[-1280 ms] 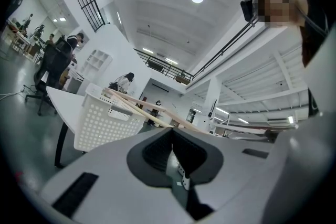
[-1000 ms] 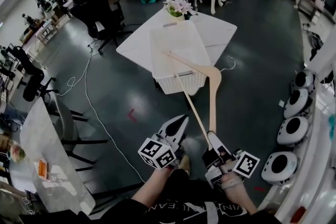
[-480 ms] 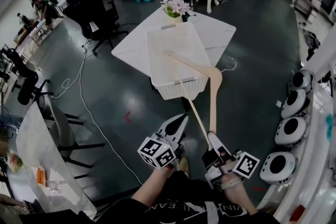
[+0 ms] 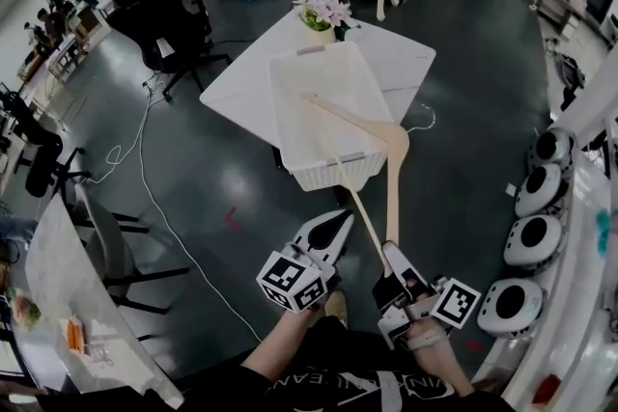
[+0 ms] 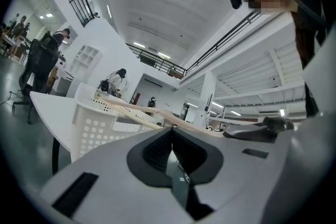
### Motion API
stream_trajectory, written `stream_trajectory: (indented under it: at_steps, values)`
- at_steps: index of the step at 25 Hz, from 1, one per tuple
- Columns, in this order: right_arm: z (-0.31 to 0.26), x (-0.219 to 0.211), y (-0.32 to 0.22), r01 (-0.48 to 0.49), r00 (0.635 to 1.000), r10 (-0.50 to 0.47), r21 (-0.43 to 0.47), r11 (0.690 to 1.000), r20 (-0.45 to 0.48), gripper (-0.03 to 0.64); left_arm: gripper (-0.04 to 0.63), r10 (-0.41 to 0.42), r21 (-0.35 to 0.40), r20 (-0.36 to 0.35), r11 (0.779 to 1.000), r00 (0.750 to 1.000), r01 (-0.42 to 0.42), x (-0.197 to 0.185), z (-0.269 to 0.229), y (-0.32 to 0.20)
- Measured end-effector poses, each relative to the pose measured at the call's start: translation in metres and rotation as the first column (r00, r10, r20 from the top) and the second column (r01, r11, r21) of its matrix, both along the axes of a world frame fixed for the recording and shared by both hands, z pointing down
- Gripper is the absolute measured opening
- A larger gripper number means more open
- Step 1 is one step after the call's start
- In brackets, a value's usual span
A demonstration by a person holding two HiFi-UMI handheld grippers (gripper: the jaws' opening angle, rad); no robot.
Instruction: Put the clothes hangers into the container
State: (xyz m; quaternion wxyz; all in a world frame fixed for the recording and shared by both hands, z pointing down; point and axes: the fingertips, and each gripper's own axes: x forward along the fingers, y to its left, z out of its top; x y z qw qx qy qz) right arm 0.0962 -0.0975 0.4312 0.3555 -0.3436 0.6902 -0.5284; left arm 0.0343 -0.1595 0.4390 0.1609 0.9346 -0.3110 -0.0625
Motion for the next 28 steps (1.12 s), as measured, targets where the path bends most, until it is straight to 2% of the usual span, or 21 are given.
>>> stream_trajectory:
  at_steps: [5, 8, 15, 28]
  values:
    - [-0.007, -0.005, -0.019, -0.004, 0.999, 0.003, -0.020, 1.000, -0.039, 0.067, 0.009, 0.016, 0.017, -0.023, 1.000, 1.000, -0.015, -0.005, -0.007, -0.013]
    - [-0.011, -0.009, -0.028, -0.008, 0.998, 0.007, -0.023, 1.000, -0.061, 0.067, 0.008, 0.016, 0.001, -0.032, 1.000, 0.999, -0.016, -0.014, -0.004, -0.019]
    - [-0.016, -0.017, -0.046, -0.005, 0.996, 0.001, -0.050, 0.999, -0.091, 0.067, 0.009, -0.023, -0.024, -0.049, 0.999, 0.999, 0.022, -0.034, 0.003, -0.030]
    - [-0.012, -0.024, -0.094, 0.029, 0.991, -0.042, -0.109, 0.994, -0.125, 0.067, 0.008, -0.040, 0.016, -0.056, 0.999, 0.998, 0.041, -0.044, -0.013, -0.064]
